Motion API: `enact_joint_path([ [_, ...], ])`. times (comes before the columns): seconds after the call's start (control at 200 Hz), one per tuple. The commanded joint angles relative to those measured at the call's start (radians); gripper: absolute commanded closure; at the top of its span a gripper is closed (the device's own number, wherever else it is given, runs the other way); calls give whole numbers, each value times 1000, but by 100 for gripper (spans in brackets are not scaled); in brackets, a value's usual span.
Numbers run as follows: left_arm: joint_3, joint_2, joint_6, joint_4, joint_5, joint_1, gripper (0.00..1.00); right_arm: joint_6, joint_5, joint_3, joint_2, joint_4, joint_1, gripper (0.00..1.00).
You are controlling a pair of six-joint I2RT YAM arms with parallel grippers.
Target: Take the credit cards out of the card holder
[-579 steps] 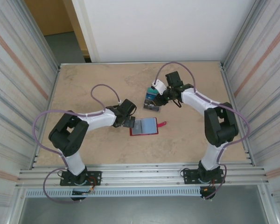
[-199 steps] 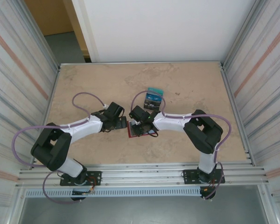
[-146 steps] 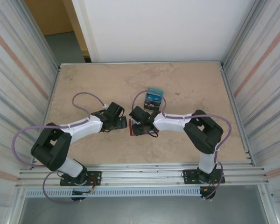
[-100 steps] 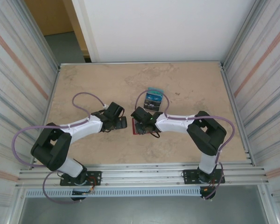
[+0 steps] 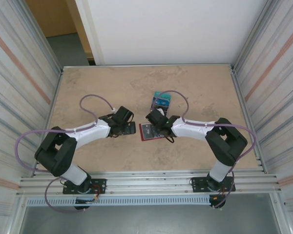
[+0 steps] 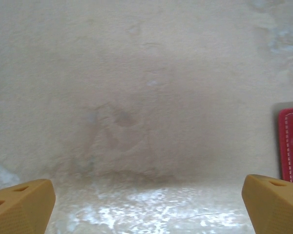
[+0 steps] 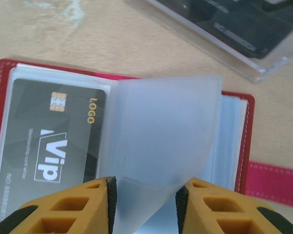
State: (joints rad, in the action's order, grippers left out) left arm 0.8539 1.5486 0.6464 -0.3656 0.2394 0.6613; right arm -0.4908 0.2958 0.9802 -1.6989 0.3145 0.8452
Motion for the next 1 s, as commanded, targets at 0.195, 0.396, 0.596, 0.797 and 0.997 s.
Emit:
enact_joint_path([
  [0.195,90,86,-42,-13,15,66,1,-63,-18,-78,99,-13,-39,62],
  [0.396,123,112,-47,-7,6,108,1,-68,9,-92,140,6,-62,58],
  [0.596,113,134,-16,-13,-2,109,1,-90,20,-113,182,60,-132,59],
  [0.797,102,153,-11,-1,0,109,1,-105,-57,-143,261,69,-215,59],
  [0.997,111,193,-11,4,1,109,1,-77,-209,-103,295,69,-214,60],
])
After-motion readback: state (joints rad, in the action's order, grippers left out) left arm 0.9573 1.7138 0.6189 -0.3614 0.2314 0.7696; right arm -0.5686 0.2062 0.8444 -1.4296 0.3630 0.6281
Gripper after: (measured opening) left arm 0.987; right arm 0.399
